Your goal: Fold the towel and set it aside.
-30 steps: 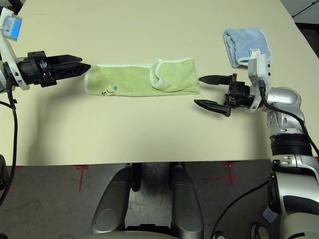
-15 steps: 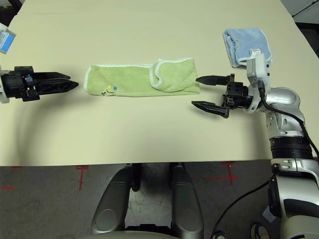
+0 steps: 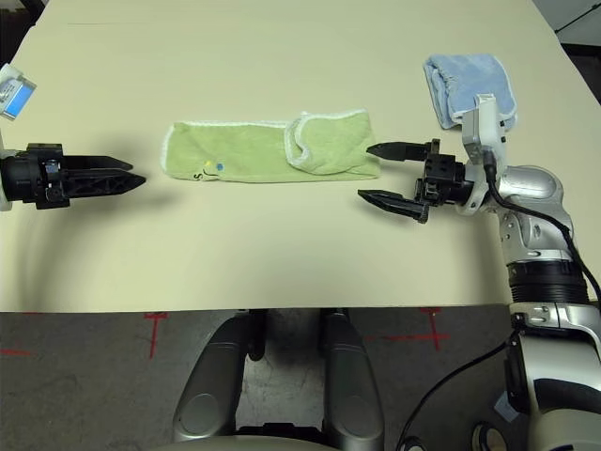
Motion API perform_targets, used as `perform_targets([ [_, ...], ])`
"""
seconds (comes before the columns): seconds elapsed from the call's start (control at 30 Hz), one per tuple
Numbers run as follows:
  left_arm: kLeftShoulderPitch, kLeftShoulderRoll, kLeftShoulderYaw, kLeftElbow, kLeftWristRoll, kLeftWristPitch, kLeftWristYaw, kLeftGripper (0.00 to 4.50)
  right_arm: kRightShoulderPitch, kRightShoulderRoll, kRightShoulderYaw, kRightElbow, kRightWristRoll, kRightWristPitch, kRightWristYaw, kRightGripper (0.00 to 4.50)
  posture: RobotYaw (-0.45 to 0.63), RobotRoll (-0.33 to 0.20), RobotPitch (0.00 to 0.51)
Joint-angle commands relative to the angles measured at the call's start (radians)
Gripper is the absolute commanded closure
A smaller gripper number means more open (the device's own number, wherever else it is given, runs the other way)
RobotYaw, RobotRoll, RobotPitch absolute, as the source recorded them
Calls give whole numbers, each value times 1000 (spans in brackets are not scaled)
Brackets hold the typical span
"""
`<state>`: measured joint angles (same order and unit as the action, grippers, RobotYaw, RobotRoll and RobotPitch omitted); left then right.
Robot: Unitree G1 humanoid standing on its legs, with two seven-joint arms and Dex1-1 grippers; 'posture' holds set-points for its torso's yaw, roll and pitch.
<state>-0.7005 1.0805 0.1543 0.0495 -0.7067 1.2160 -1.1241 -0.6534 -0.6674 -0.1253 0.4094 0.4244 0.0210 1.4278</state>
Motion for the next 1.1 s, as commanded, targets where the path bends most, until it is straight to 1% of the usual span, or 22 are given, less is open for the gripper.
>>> perform_targets([
  [0.03,11,6,1,-24,-17,3,-3,0,-7,0,9,35,-8,-25,16,55,92,0,320],
  [0.1,18,2,11,-30,-31,23,2,0,-11,0,9,44,-9,-32,20,55,93,0,320],
  [0.17,13,-12,44,-27,-64,79,24,0,-14,0,9,50,-10,-37,22,55,93,0,322],
  [0.27,-46,-63,133,13,-128,237,94,0,-13,-1,7,53,-9,-40,26,55,92,0,327],
  [0.33,-68,-80,179,17,-163,340,118,0,-9,-2,6,51,-9,-40,27,55,94,0,325],
  [0.37,-64,-75,188,20,-196,374,130,0,-8,-2,5,50,-8,-40,26,55,96,0,326],
  [0.5,-11,-62,194,19,-304,398,201,0,-8,-2,4,43,-6,-37,24,55,95,0,325],
  [0.6,24,-96,211,42,-374,398,288,0,-7,-1,4,38,-6,-36,21,55,93,0,323],
  [0.67,26,-146,226,71,-405,398,371,0,-8,-1,5,31,-5,-32,16,55,90,0,322],
  [0.73,18,-225,255,87,-396,398,463,0,-9,1,6,22,-5,-27,10,55,90,0,321],
  [0.87,-21,-338,310,113,-375,398,601,0,-9,-2,6,5,-4,-15,2,55,77,0,321],
  [1.1,-58,-423,351,138,-348,398,729,0,-4,-11,2,-18,-2,1,-8,55,64,0,327],
])
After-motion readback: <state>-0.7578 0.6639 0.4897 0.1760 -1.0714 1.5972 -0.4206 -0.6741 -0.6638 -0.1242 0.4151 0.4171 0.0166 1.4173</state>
